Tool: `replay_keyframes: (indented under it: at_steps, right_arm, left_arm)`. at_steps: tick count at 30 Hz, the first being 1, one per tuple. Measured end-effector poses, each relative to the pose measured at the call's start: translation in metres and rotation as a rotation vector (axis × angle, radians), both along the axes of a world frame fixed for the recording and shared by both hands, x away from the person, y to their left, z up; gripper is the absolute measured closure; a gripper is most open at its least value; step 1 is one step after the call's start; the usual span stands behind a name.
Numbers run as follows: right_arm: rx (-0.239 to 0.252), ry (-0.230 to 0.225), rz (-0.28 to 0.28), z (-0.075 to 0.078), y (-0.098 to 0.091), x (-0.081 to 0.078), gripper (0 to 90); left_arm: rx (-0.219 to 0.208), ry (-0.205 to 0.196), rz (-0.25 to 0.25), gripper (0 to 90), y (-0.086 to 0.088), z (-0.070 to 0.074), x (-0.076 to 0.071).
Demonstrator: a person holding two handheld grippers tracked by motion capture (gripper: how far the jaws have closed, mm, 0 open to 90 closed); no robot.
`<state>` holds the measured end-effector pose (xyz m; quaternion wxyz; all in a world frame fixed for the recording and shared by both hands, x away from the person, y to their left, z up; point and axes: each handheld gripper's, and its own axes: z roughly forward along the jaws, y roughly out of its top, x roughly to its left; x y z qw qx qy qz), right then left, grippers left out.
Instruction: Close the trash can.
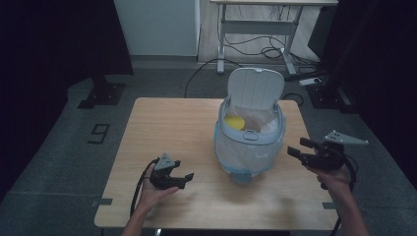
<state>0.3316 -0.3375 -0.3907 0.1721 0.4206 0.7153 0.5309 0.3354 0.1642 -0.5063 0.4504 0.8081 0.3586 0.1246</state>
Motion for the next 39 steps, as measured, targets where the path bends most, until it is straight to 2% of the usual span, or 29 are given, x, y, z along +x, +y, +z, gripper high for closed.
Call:
replay_keyframes:
  at_steps: [4, 9, 20, 30, 39]
  right_arm:
    - [-0.006, 0.0, 0.014, 0.013, 0.006, 0.011, 24.3]
    - [-0.018, 0.001, 0.029, 0.022, 0.014, 0.023, 24.3]
    - [0.015, -0.02, 0.035, 0.039, 0.018, 0.037, 24.0]
    - [-0.009, -0.032, 0.043, 0.058, 0.024, 0.051, 23.9]
    - [-0.029, -0.029, 0.063, 0.074, 0.03, 0.071, 23.3]
  left_arm:
    - [-0.004, 0.003, 0.003, 22.9, 0.001, -0.001, 0.001]
    - [-0.008, 0.006, 0.001, 23.0, 0.002, -0.001, 0.001]
    - [0.0, 0.016, -0.013, 23.0, -0.001, -0.003, 0.001]
    - [0.002, 0.024, -0.019, 23.0, -0.001, -0.004, 0.001]
    - [0.009, 0.035, -0.021, 23.0, 0.0, -0.006, 0.002]
